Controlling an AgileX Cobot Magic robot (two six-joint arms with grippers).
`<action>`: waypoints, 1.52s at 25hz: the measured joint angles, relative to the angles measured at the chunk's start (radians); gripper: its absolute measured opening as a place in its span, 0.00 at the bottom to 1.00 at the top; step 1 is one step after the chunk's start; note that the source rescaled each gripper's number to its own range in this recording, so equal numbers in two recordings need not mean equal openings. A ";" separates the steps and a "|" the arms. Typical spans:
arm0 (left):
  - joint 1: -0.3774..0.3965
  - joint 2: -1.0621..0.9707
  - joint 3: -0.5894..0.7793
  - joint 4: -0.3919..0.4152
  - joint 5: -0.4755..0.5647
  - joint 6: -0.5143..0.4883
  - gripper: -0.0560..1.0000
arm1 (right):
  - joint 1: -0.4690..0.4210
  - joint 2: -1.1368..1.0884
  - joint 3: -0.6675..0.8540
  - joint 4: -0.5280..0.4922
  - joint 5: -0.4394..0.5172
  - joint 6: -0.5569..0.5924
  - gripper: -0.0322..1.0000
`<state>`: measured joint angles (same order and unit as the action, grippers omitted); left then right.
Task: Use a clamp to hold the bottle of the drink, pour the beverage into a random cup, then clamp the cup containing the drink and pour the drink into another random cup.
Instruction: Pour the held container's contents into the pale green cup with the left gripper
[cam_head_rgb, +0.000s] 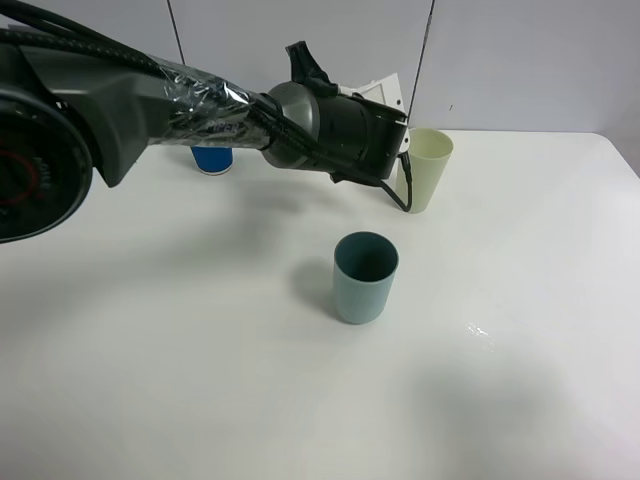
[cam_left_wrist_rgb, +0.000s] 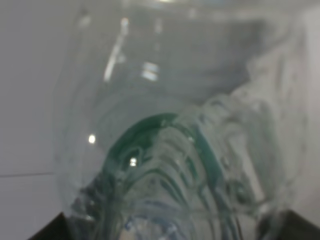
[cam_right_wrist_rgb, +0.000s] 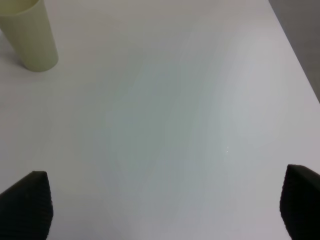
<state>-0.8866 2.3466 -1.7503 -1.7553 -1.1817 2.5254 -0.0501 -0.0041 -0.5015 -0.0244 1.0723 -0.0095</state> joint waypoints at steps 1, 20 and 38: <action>-0.001 0.001 -0.001 0.000 0.000 0.005 0.10 | 0.000 0.000 0.000 0.000 0.000 0.000 0.76; -0.030 0.054 -0.130 0.003 -0.017 0.120 0.10 | 0.000 0.000 0.000 0.000 0.000 0.000 0.76; -0.036 0.086 -0.176 0.116 0.019 0.153 0.10 | 0.000 0.000 0.000 0.000 0.000 0.000 0.76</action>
<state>-0.9226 2.4323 -1.9259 -1.6395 -1.1631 2.6779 -0.0501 -0.0041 -0.5015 -0.0244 1.0723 -0.0095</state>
